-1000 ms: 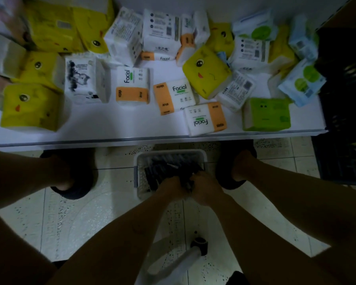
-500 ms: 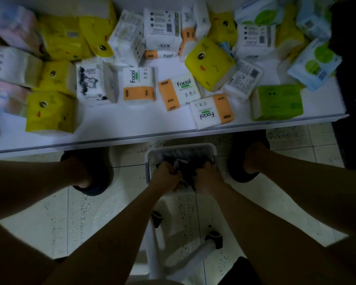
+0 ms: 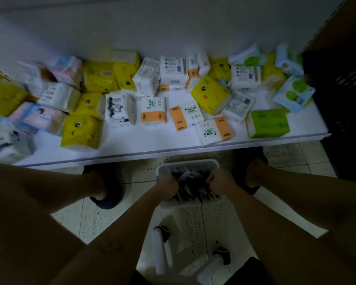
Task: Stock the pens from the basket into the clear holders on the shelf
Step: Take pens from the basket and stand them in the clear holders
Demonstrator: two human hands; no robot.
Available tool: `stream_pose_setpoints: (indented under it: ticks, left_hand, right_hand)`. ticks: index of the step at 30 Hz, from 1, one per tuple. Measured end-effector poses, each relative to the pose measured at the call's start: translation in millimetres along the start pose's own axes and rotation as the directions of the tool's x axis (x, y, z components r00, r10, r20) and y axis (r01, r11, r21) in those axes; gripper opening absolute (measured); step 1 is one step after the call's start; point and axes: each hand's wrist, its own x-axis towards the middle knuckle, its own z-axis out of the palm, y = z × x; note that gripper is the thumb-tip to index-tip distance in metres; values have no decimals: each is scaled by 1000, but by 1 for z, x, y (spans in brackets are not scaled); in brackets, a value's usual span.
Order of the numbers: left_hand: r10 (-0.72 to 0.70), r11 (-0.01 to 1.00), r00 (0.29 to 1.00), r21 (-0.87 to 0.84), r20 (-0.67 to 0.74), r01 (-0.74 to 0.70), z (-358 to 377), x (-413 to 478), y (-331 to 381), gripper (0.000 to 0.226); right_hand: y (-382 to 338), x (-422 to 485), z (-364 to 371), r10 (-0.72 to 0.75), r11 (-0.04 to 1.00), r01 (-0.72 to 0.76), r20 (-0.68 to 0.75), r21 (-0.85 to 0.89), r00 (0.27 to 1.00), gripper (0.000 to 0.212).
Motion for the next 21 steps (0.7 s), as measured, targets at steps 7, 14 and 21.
stream_pose_setpoints:
  ticks: [7, 14, 21]
  left_hand:
    - [130, 966, 968, -192, -215, -172, -5, -29, 1, 25]
    - [167, 937, 932, -244, -320, -251, -14, -45, 1, 36]
    - [296, 859, 825, -243, -481, -450, -34, -67, 12, 22]
  right_hand:
    - [-32, -46, -5, -83, 978, 86, -26, 192, 996, 15]
    - [-59, -94, -27, -92, 942, 160, -232, 295, 968, 31]
    - [-86, -120, -26, -242, 840, 343, -276, 421, 930, 21]
